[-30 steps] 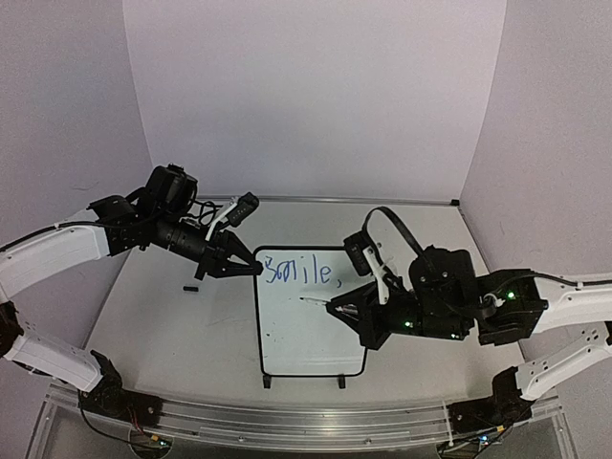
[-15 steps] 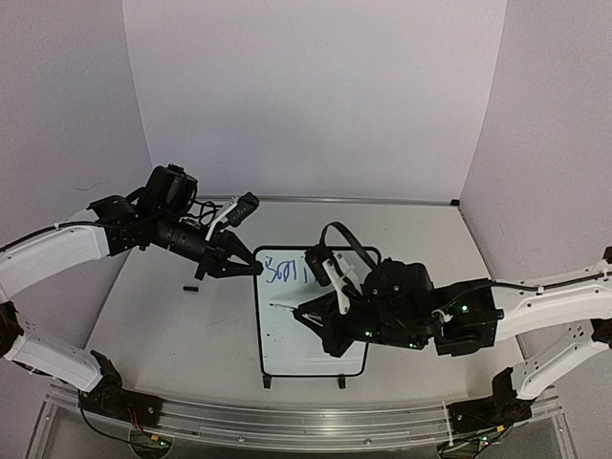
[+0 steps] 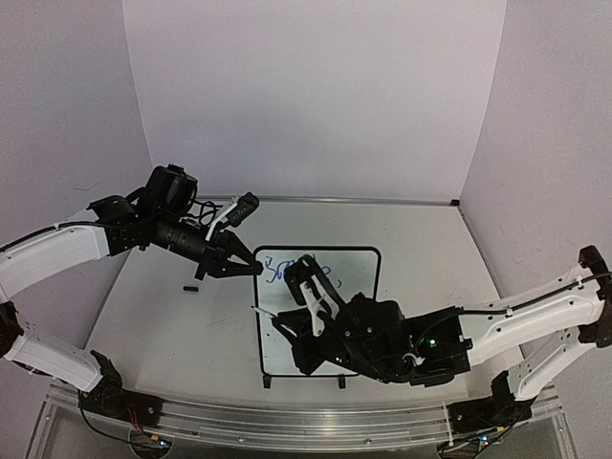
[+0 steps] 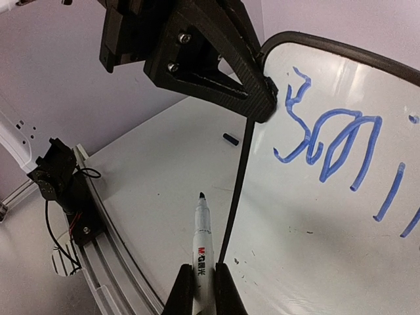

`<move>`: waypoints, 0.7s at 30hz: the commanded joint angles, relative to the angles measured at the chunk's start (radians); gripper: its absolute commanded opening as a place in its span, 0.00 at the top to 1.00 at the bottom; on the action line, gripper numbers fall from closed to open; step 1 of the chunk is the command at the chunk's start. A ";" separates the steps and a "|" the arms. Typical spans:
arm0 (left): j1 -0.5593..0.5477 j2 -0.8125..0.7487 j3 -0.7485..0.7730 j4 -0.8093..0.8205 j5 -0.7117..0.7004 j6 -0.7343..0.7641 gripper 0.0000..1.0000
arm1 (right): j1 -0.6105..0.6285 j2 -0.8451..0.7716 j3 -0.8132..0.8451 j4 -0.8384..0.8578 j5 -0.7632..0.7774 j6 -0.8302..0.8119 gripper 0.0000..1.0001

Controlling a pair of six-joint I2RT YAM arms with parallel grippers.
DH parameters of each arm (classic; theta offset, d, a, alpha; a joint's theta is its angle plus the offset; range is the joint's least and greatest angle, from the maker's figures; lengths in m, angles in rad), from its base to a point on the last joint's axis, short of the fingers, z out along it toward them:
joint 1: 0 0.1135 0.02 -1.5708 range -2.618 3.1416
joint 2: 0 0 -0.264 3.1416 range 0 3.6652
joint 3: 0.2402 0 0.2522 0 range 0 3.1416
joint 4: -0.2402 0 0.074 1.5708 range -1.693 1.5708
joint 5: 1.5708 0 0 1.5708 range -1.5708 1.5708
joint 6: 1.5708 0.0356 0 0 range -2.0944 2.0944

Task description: Write a sentence on the whiteboard

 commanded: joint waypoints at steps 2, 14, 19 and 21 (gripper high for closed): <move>-0.007 0.014 0.002 -0.086 -0.097 0.027 1.00 | 0.002 0.005 0.024 0.060 0.105 0.005 1.00; -0.007 0.020 0.002 -0.086 -0.091 0.027 1.00 | 0.001 -0.011 0.014 -0.012 0.147 0.033 1.00; -0.007 0.022 0.002 -0.087 -0.091 0.026 1.00 | 0.002 -0.003 0.021 -0.033 0.181 0.039 1.00; -0.007 0.023 0.002 -0.086 -0.090 0.027 1.00 | 0.001 -0.001 0.024 -0.045 0.192 0.040 1.00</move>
